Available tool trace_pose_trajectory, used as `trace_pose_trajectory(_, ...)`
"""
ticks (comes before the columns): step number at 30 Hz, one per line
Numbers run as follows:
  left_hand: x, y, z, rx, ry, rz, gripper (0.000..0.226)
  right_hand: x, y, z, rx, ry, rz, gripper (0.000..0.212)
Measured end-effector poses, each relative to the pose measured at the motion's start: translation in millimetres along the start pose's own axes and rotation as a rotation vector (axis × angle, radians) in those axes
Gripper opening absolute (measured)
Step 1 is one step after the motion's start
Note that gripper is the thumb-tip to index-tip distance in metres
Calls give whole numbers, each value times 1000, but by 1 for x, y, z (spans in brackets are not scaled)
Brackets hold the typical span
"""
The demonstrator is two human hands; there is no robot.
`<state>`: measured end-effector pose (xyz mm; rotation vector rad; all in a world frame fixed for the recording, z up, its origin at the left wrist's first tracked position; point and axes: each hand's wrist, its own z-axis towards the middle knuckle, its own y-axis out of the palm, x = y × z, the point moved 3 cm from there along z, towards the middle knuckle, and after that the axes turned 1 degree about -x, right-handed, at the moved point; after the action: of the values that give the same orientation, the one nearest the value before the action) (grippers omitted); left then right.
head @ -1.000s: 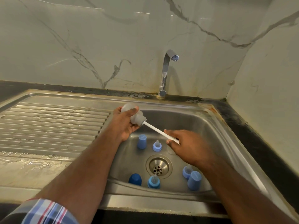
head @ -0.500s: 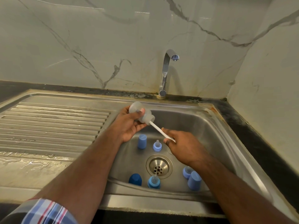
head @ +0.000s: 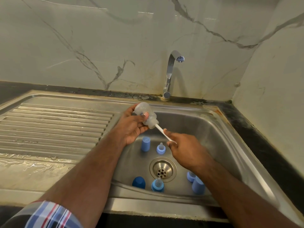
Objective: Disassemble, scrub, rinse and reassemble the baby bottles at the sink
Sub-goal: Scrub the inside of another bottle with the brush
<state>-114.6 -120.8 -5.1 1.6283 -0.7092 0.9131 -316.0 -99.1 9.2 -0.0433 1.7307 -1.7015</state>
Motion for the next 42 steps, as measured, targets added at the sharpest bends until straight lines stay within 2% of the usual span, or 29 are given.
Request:
trace_pose_trajectory(5,4,-4,-2,14,-8,-102,55,9,-4,-7,-113,130,532,38)
trace_pose_trajectory(7,6,-5,-4,12,-20,-96,49,9,-5,-7,-41,109,441,39)
trace_pose_trajectory(9,6,-3,-6,3,-26,-72,40,2,-4,-6,36,37,169,43)
trace_pose_trajectory(10,6,-1,-7,-8,-27,-59,37,-2,-3,-5,55,8,55,46)
trace_pose_trajectory(12,6,1,-7,-21,-28,-34,34,-6,0,-3,44,-9,-23,47)
trace_pose_trajectory(14,6,-1,-7,-6,-22,-29,38,-5,1,-4,-32,7,105,45)
trace_pose_trajectory(17,7,-4,-6,18,4,-63,53,5,2,-8,-125,120,554,39)
trace_pose_trajectory(18,8,-4,-6,20,8,-80,58,7,2,-9,-109,142,608,38)
trace_pose_trajectory(20,8,-4,-6,19,17,-110,59,8,-1,-7,-18,112,484,40)
trace_pose_trajectory(22,6,-2,-5,16,17,-93,54,3,-1,-4,43,64,238,44)
trace_pose_trajectory(25,3,0,-3,9,22,-58,50,-5,1,-4,20,10,0,47)
trace_pose_trajectory(27,3,-1,-2,11,40,-71,49,-6,2,-7,-26,2,93,46)
trace_pose_trajectory(29,5,-2,-3,2,54,-70,51,-1,0,-6,-85,34,290,42)
trace_pose_trajectory(31,6,-3,-4,-22,58,-71,53,9,-3,-5,-71,86,380,40)
trace_pose_trajectory(35,8,-1,-4,-45,62,-63,56,6,-1,-3,23,81,189,43)
trace_pose_trajectory(40,5,8,-8,-35,67,-41,53,-7,2,-4,-15,10,70,46)
trace_pose_trajectory(42,6,7,-7,-11,86,-39,51,-4,1,-3,-40,7,111,45)
